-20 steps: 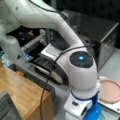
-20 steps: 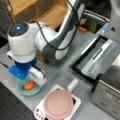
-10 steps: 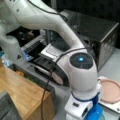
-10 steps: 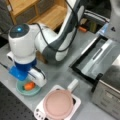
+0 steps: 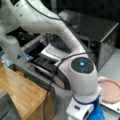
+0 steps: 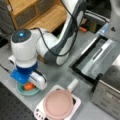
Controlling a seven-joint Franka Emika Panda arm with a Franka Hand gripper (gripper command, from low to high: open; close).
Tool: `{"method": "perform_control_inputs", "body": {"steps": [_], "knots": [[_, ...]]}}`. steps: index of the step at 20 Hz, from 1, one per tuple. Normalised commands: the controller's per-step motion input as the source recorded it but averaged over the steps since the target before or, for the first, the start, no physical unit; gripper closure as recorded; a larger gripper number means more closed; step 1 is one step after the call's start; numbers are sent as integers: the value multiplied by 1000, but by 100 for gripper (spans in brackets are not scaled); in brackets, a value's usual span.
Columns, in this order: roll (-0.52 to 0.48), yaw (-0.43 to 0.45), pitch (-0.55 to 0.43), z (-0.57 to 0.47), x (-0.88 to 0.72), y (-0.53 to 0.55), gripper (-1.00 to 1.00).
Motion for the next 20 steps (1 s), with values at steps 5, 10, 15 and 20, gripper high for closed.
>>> {"method": "perform_control_inputs", "body": {"steps": [5,10,15,20], "knots": [[-49,66,69,-27,280,51,-100],[-15,74,57,-31,250,32,-100],[15,78,66,-61,201,8,-100],[31,75,81,-75,150,-13,-100]]}}
